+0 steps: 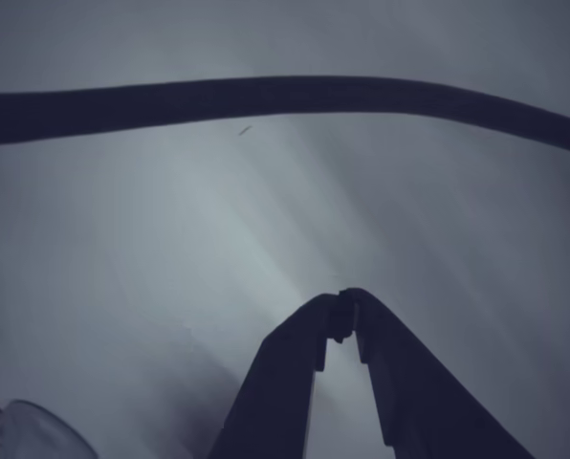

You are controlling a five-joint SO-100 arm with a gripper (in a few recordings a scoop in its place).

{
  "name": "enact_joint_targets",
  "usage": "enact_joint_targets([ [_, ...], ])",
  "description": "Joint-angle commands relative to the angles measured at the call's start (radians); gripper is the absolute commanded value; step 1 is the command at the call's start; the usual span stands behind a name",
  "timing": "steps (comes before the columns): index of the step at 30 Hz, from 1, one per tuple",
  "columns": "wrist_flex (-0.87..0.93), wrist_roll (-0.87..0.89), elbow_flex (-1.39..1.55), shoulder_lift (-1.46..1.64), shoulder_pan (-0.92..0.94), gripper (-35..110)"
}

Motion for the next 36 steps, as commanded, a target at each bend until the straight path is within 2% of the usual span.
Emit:
enact_joint_targets([
  [1,0.002,0.015,-0.078,-0.048,-0.005,-5],
  [10,0.003,0.031,-0.298,-0.407,0.048,-5],
  [22,0.005,0.061,-0.259,-0.426,-0.028,-5],
  [29,0.005,0.041,-0.201,-0.267,-0.035,-5],
  [36,0.003,0.044,-0.038,-0.067,-0.238,-5],
])
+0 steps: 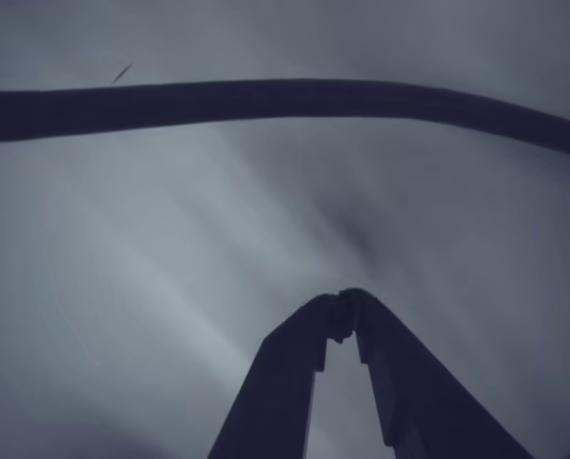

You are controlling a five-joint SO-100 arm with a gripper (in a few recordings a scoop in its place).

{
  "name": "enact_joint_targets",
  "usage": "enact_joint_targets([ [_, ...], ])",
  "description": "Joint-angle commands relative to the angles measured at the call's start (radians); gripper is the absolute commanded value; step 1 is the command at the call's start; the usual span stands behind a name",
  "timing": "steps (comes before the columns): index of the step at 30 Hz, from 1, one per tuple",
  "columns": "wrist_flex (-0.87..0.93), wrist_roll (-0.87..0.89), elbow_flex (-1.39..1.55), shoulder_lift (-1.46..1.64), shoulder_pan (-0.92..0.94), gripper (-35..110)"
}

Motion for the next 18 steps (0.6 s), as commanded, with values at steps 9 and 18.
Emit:
enact_joint_targets([
  [9,0.003,0.078,0.014,0.092,-0.413,-5],
  [18,0.002,-0.067,0.081,0.043,-0.617,-5],
])
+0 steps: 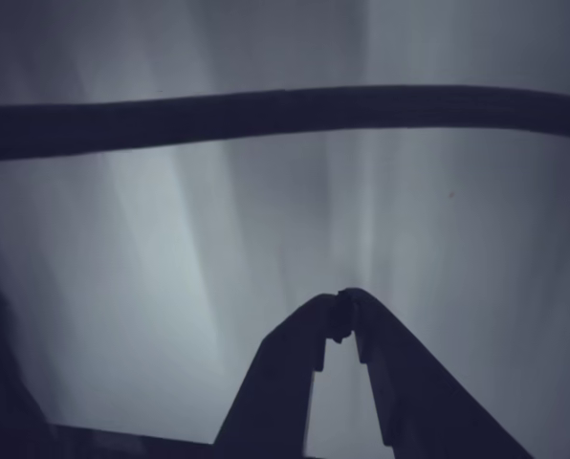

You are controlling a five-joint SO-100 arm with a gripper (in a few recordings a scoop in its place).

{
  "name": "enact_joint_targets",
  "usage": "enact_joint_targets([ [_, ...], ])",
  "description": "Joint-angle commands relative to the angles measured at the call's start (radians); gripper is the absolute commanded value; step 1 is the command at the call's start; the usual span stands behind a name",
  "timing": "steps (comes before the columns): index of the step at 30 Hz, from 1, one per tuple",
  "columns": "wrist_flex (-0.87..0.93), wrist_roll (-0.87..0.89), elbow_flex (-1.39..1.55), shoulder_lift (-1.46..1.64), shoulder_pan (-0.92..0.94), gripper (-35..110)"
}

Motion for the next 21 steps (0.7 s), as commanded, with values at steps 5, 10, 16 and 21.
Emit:
enact_joint_targets([
  [5,0.002,-0.206,0.103,0.126,0.023,-5],
  [10,0.002,-0.278,0.025,0.212,0.114,-5],
  [16,-0.069,-0.402,-0.213,0.192,0.261,-5],
  [21,-0.348,-0.44,-0.178,0.189,0.356,-5],
])
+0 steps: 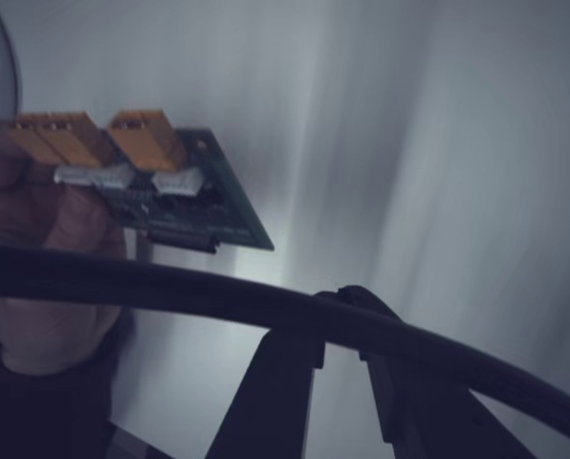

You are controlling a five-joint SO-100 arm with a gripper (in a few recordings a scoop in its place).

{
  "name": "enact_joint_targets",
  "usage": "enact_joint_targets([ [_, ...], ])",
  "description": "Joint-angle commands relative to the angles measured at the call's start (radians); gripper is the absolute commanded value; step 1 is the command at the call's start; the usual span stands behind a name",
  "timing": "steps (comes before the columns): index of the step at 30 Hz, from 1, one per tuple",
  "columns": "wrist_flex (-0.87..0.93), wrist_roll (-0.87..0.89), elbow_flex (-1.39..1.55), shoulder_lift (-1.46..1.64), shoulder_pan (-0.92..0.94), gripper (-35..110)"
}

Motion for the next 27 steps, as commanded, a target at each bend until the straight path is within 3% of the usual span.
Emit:
enact_joint_targets([
  [1,-0.239,-0.018,-0.043,0.041,0.052,-5],
  [9,-0.56,-0.172,0.069,0.018,0.051,-5],
  [16,-0.549,-0.408,0.08,-0.011,0.015,-5],
  [27,-0.554,-0.344,0.054,-0.11,-0.081,-4],
])
